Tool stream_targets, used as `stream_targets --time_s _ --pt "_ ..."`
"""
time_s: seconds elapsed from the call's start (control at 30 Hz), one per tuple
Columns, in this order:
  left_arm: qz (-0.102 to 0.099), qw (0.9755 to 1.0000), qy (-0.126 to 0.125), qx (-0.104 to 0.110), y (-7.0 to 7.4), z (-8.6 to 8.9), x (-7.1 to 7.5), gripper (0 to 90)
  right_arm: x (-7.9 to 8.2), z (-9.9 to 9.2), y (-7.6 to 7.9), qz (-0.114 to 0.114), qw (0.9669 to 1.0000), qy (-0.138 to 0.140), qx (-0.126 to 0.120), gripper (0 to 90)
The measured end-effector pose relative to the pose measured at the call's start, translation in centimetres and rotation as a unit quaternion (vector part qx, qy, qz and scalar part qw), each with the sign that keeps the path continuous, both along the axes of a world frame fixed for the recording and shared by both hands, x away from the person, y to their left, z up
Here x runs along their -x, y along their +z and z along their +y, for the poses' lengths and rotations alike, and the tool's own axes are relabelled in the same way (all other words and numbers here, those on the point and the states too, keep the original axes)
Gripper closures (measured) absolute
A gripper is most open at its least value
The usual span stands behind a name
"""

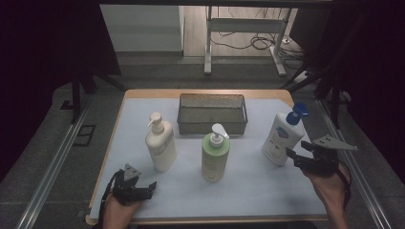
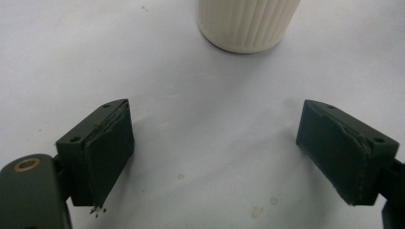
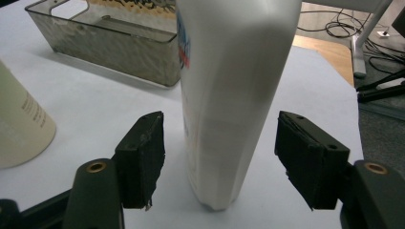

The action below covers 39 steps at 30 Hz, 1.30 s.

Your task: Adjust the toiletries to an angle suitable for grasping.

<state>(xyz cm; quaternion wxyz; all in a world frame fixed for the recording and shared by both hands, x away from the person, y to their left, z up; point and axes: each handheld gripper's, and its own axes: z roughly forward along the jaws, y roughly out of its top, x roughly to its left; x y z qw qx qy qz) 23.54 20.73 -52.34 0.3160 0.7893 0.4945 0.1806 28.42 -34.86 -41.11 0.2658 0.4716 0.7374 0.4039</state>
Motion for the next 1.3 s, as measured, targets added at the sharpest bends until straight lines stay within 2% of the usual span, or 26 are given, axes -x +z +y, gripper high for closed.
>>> stream_targets --time_s 0.2,0.33,0.73,0.93,1.0,1.03,1.3 --pt "0.0 1.0 0.0 0.0 0.0 0.0 0.0 12.3 -1.2 0.1 0.1 -0.005 1.0 0.005 -0.005 30.0" --pt "0.0 1.0 0.0 0.0 0.0 0.0 0.0 12.3 -2.4 0.6 -0.2 -0.003 1.0 0.006 0.003 27.0" --pt "0.0 1.0 0.0 0.0 0.0 0.0 0.0 12.3 -4.8 1.5 -1.5 -0.011 0.9999 0.001 0.003 27.5" --pt "0.0 1.0 0.0 0.0 0.0 0.0 0.0 12.3 -5.2 1.9 -1.9 -0.015 0.9999 0.0 0.003 30.2" --pt "0.0 1.0 0.0 0.0 0.0 0.0 0.0 12.3 -5.3 2.1 -2.0 -0.016 0.9999 0.005 -0.003 36.1" --pt "0.0 1.0 0.0 0.0 0.0 0.0 0.0 12.3 -5.3 2.1 -2.0 -0.016 0.9999 0.005 -0.003 36.1" --pt "0.0 1.0 0.0 0.0 0.0 0.0 0.0 12.3 -5.0 2.3 -1.9 -0.018 0.9998 -0.011 -0.008 39.4"
